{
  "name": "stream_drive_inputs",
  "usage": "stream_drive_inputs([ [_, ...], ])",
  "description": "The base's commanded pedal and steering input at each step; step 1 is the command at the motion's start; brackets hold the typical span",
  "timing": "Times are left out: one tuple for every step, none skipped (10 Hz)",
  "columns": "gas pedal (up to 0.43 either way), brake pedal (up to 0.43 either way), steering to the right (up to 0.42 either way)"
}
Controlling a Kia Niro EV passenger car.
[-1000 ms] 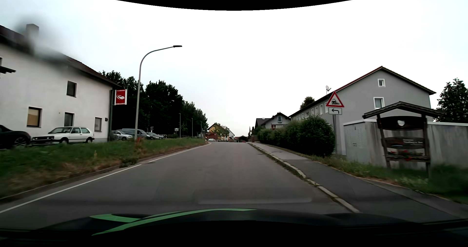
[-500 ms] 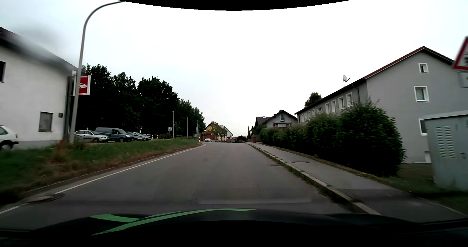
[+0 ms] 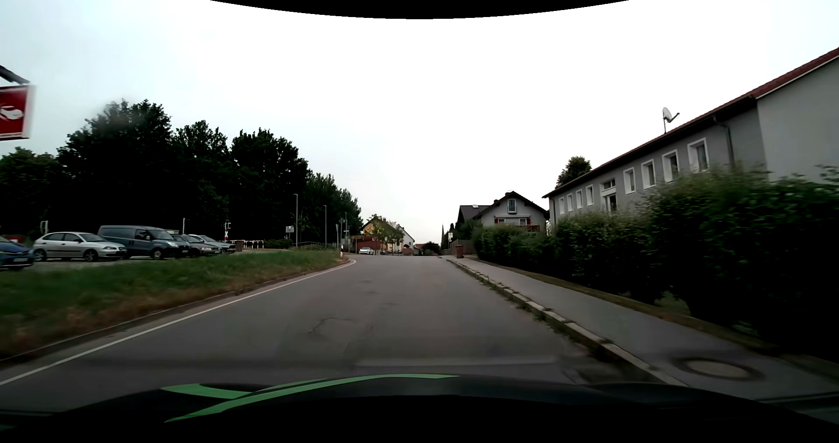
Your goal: Follow the waypoints while adhering to traffic rules and regulations
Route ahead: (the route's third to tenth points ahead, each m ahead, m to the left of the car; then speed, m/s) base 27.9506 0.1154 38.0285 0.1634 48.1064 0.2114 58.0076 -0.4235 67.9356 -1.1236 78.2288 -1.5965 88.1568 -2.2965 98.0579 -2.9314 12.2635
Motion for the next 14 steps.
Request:
stream_drive_inputs([
  [0.130, 0.000, 0.005],
  [0.130, 0.000, 0.004],
  [0.130, 0.000, 0.004],
  [0.118, 0.000, 0.004],
  [0.118, 0.000, 0.004],
  [0.118, 0.000, 0.002],
  [0.118, 0.000, 0.001],
  [0.118, 0.000, 0.000],
  [0.118, 0.000, 0.001],
  [0.118, 0.000, 0.000],
  [0.118, 0.000, 0.000],
  [0.118, 0.000, 0.000],
  [0.118, 0.000, 0.001],
  [0.118, 0.000, 0.000],
])
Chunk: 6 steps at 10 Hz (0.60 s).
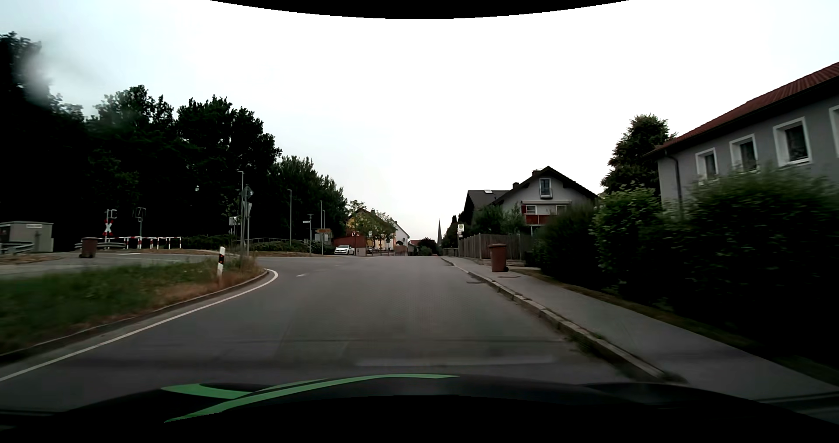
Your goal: Follow the waypoints while adhering to traffic rules and regulations
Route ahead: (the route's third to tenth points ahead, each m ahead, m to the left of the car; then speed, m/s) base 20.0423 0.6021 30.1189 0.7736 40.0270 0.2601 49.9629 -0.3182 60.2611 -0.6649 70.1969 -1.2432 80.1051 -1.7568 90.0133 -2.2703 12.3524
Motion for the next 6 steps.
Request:
stream_drive_inputs([
  [0.118, 0.000, 0.000],
  [0.118, 0.000, 0.000],
  [0.118, 0.000, 0.000],
  [0.118, 0.000, 0.000],
  [0.118, 0.000, 0.000],
  [0.118, 0.000, 0.001],
])
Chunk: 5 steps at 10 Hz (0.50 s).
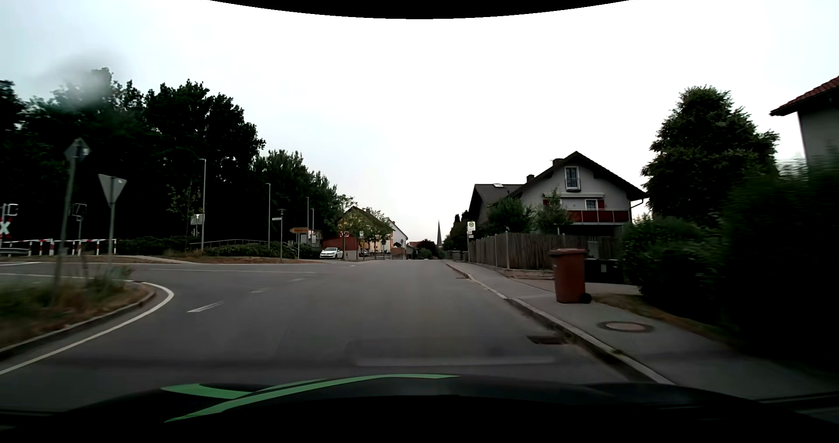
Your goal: Follow the waypoints while adhering to traffic rules and regulations
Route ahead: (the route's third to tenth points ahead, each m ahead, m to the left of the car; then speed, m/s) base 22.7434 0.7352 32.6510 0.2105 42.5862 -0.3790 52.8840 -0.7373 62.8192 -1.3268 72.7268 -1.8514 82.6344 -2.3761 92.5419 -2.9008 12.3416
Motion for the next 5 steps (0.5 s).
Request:
stream_drive_inputs([
  [0.118, 0.000, 0.001],
  [0.118, 0.000, 0.002],
  [0.118, 0.000, 0.003],
  [0.118, 0.000, 0.006],
  [0.118, 0.000, 0.007],
])
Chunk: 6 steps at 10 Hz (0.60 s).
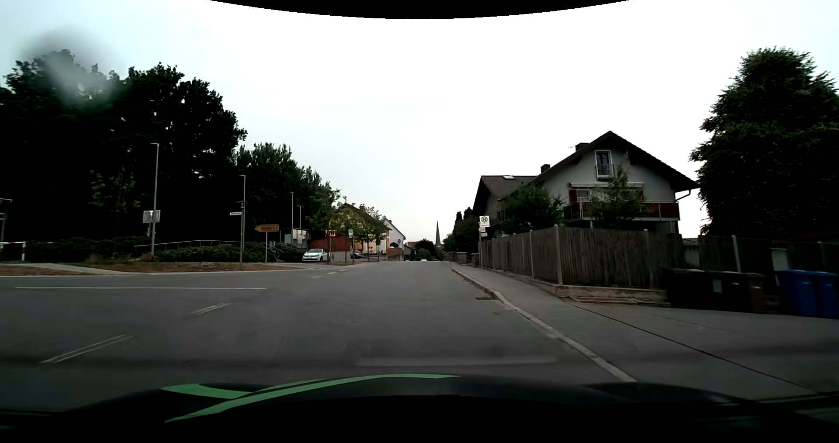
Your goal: Follow the waypoints while adhering to traffic rules and regulations
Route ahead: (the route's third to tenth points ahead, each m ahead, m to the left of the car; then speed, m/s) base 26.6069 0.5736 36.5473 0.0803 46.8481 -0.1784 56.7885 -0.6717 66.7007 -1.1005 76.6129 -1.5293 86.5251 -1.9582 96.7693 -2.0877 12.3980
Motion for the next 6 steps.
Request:
stream_drive_inputs([
  [0.118, 0.000, 0.007],
  [0.118, 0.000, 0.006],
  [0.118, 0.000, 0.005],
  [0.118, 0.000, 0.005],
  [0.118, 0.000, 0.003],
  [0.118, 0.000, 0.001],
])
